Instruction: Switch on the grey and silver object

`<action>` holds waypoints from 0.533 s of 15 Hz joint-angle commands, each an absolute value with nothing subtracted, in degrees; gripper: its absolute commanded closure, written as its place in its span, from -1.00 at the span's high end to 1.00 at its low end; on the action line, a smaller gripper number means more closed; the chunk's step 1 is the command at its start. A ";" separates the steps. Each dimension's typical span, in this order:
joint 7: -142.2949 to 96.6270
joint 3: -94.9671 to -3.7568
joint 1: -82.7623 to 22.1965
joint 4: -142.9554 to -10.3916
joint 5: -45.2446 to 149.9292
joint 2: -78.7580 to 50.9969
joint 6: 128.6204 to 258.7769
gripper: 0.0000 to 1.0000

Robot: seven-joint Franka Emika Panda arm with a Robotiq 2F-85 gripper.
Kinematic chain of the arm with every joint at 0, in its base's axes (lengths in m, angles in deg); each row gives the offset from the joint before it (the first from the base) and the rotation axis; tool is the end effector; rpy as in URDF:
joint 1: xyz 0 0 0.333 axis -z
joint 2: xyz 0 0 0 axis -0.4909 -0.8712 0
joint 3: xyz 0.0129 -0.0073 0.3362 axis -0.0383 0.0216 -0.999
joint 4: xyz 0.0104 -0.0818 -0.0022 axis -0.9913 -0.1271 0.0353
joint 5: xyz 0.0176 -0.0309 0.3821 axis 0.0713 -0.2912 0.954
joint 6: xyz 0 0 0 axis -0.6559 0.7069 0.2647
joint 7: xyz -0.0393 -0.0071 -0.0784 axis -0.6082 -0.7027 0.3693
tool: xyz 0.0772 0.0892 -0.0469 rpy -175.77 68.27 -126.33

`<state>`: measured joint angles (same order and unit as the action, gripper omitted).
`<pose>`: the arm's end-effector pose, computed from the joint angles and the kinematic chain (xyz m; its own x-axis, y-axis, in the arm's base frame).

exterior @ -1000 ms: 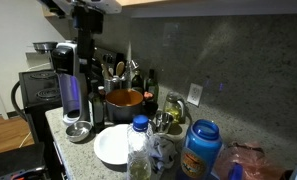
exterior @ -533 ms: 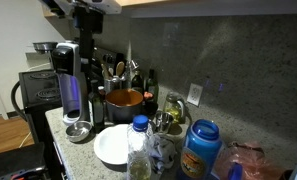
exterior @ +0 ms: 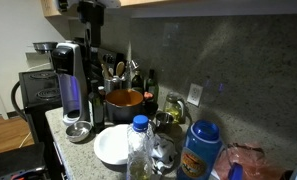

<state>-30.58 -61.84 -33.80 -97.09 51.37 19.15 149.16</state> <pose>0.4279 0.0974 0.5833 0.9964 -0.0004 -0.0853 0.0108 -0.9913 0.1311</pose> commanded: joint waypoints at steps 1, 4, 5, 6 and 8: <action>-25.89 -62.61 -35.93 -89.30 52.51 14.96 144.64 1.00; -20.95 -63.08 -37.82 -84.80 53.82 12.71 143.37 1.00; -19.15 -63.23 -38.39 -83.50 54.14 12.04 143.04 1.00; -17.20 -63.44 -38.98 -82.30 54.47 11.39 142.82 1.00; -13.20 -63.76 -39.99 -80.30 55.08 10.10 142.26 1.00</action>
<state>-18.28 -63.27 -38.99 -85.23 53.79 13.04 145.27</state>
